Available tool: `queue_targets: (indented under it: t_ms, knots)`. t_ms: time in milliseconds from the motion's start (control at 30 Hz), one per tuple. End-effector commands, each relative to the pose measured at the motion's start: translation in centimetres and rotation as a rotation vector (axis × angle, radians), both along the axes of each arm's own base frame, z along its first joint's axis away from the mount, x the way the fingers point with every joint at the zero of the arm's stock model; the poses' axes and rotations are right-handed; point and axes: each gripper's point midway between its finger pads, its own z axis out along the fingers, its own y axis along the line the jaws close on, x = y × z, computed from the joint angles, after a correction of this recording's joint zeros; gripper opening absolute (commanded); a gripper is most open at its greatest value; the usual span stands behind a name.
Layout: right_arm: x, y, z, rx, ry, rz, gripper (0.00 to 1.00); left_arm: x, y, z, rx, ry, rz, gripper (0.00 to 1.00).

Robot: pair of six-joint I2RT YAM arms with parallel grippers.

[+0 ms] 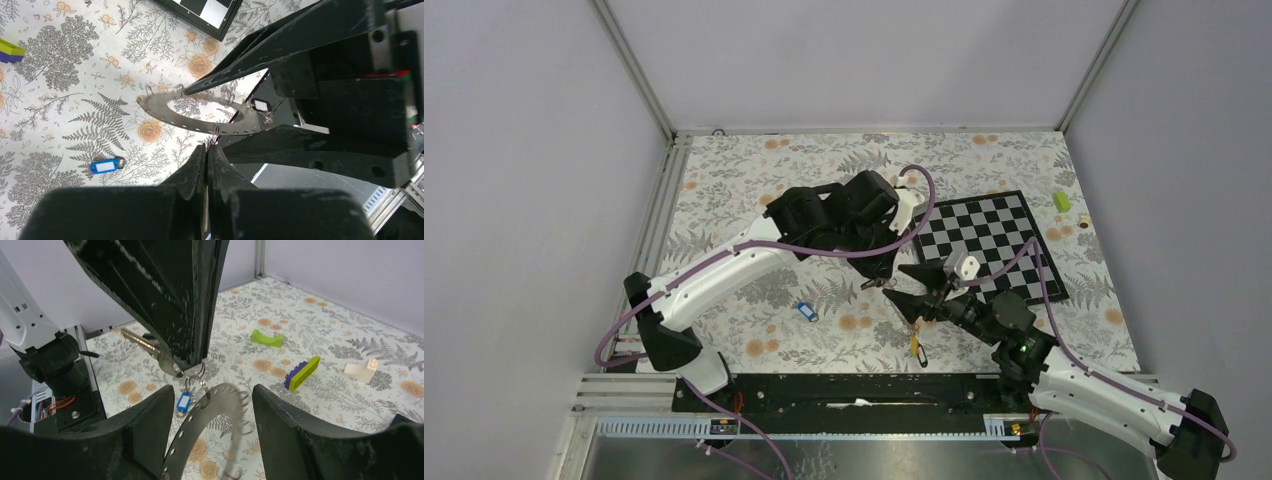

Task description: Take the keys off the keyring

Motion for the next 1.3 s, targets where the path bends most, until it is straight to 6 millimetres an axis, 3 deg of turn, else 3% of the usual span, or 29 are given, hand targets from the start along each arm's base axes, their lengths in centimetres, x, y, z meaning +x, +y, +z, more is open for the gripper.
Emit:
queue_targets:
  t_ms: [0, 133, 267, 367, 700, 967, 1267]
  knots:
    - [0.2, -0.8, 3.9, 0.103, -0.075, -0.037, 0.65, -0.5, -0.6, 2.4, -0.103, -0.027, -0.026, 0.0]
    - [0.0, -1.1, 3.8, 0.091, -0.083, -0.039, 0.64, -0.5, -0.6, 2.6, -0.106, -0.03, -0.03, 0.0]
    - [-0.2, -1.4, 3.8, 0.089, -0.089, -0.037, 0.51, -0.5, -0.7, 2.8, -0.112, -0.032, -0.035, 0.0]
    - [-0.4, -1.3, 3.6, 0.082, -0.088, -0.023, 0.48, -0.6, -0.6, 2.9, -0.114, -0.033, -0.037, 0.0]
    - [-1.6, -0.4, 2.7, 0.047, -0.08, 0.06, 0.56, -0.6, -0.5, 3.0, -0.116, -0.038, -0.038, 0.0]
    - [-1.5, -0.5, 2.3, 0.018, -0.096, 0.055, 0.41, -0.6, -0.5, 3.1, -0.117, -0.039, -0.04, 0.0]
    - [-1.6, -0.1, 2.3, 0.015, -0.101, 0.073, 0.32, -0.7, -0.5, 3.2, -0.122, -0.035, -0.04, 0.0]
